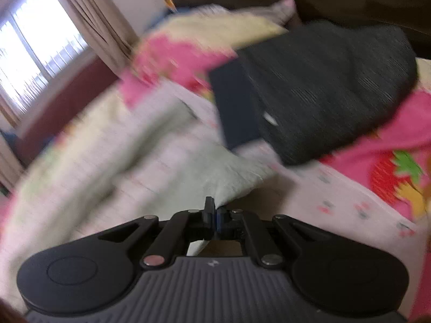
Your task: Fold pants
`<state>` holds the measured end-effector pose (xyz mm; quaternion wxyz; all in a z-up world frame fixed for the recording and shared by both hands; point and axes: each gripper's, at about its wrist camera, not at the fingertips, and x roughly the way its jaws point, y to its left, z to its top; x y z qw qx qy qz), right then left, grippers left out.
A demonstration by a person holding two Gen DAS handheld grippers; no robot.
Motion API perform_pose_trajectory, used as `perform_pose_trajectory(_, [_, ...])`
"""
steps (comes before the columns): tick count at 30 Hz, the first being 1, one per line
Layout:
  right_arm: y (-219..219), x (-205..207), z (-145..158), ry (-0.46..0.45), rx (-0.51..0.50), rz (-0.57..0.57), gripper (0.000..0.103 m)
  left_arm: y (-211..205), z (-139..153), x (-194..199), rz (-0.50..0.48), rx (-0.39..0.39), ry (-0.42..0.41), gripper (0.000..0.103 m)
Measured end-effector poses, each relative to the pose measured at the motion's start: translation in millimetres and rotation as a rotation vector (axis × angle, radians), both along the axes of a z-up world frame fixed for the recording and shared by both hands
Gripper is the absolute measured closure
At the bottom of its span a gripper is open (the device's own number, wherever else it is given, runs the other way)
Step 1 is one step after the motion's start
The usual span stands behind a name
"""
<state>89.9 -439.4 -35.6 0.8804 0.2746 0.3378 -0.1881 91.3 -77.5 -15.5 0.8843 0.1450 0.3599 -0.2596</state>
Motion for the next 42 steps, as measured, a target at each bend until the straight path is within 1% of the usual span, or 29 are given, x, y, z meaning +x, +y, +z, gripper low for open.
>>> perform_pose_trajectory(1, [1, 1, -6, 0.022, -0.004, 0.002, 0.100, -2, -4, -2, -0.004, 0.017, 0.009, 0.044])
perform_pose_trajectory(2, [2, 0, -7, 0.023, -0.009, -0.002, 0.099, -3, -5, -5, -0.008, 0.032, 0.008, 0.044])
perform_pose_trajectory(3, [2, -3, -4, 0.013, -0.014, -0.019, 0.098, -2, -5, -9, -0.012, 0.044, 0.001, 0.044])
perform_pose_trajectory(4, [3, -8, 1, 0.000, -0.018, -0.039, 0.094, 0, -3, -13, -0.015, 0.051, -0.006, 0.044])
perform_pose_trajectory(6, [5, -16, 11, -0.017, -0.042, -0.046, 0.094, 5, 2, -18, -0.015, 0.050, -0.014, 0.044])
perform_pose_trajectory(9, [12, -30, 23, 0.013, -0.130, -0.066, 0.094, 13, 5, -22, 0.010, 0.049, -0.016, 0.043])
perform_pose_trajectory(12, [31, -48, 36, -0.015, -0.171, -0.046, 0.094, 17, 10, -27, 0.033, 0.042, -0.024, 0.043])
perform_pose_trajectory(15, [66, -60, 41, -0.028, -0.200, 0.050, 0.094, 20, 15, -37, 0.050, 0.056, -0.053, 0.043])
perform_pose_trajectory(20, [148, -58, 35, -0.014, -0.195, 0.300, 0.094, 34, 21, -48, 0.109, 0.050, -0.058, 0.043])
perform_pose_trajectory(23, [195, -52, 29, -0.016, -0.237, 0.438, 0.094, 46, 23, -49, 0.155, 0.042, -0.058, 0.043])
perform_pose_trajectory(24, [209, -49, 28, -0.018, -0.253, 0.481, 0.092, 51, 24, -49, 0.171, 0.041, -0.061, 0.043])
perform_pose_trajectory(26, [231, -44, 30, -0.038, -0.271, 0.559, 0.087, 60, 25, -48, 0.194, 0.035, -0.065, 0.042])
perform_pose_trajectory(28, [245, -39, 33, -0.062, -0.292, 0.607, 0.086, 69, 24, -46, 0.215, 0.033, -0.071, 0.042])
perform_pose_trajectory(30, [250, -26, 35, -0.070, -0.305, 0.625, 0.081, 80, 24, -41, 0.236, 0.040, -0.083, 0.039])
perform_pose_trajectory(31, [253, -20, 37, -0.069, -0.303, 0.625, 0.076, 83, 23, -39, 0.243, 0.043, -0.088, 0.038])
perform_pose_trajectory(32, [251, -9, 36, -0.065, -0.297, 0.620, 0.074, 88, 23, -35, 0.253, 0.048, -0.094, 0.037])
perform_pose_trajectory(38, [217, 63, 30, -0.032, -0.294, 0.552, 0.074, 132, 24, 1, 0.334, 0.090, -0.131, 0.035])
perform_pose_trajectory(40, [214, 86, 26, -0.020, -0.295, 0.566, 0.074, 150, 26, 19, 0.350, 0.095, -0.130, 0.035])
perform_pose_trajectory(42, [216, 119, 24, -0.005, -0.295, 0.612, 0.074, 170, 30, 43, 0.370, 0.100, -0.126, 0.035])
